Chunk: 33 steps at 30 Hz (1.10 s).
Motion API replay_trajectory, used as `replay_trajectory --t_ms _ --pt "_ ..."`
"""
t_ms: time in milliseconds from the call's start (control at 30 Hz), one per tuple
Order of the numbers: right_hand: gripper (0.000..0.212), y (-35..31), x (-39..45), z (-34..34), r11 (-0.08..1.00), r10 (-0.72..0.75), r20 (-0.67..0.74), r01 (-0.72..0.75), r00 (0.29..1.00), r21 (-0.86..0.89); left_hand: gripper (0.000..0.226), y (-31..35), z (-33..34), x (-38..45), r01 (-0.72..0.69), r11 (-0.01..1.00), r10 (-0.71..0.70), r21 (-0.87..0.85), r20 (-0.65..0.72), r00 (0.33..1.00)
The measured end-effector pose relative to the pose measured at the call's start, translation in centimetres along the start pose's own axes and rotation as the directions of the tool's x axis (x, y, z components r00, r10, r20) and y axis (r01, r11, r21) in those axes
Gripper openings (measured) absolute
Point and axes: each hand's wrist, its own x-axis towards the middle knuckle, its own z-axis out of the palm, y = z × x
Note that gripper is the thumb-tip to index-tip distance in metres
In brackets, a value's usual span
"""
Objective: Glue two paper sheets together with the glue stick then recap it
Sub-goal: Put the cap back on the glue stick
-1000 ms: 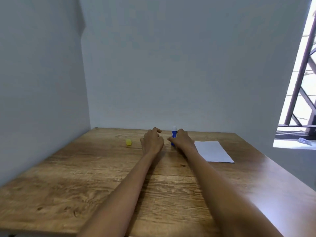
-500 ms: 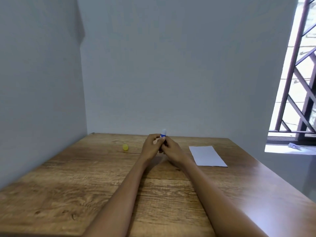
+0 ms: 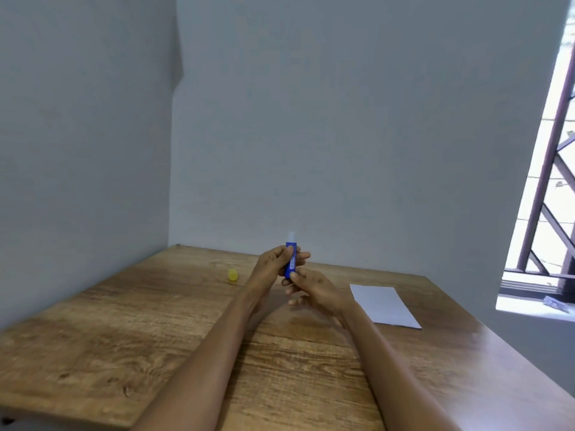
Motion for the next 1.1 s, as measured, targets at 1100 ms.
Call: replay_trajectory --t_ms 1100 --pt "0.014 0.3 1.2 1.2 0.935 -0.209 -0.293 0.103 0.933 -0.338 0.02 -0.4 -0.6 0.5 -0.035 0.999 0.035 0.005 -0.052 0.998"
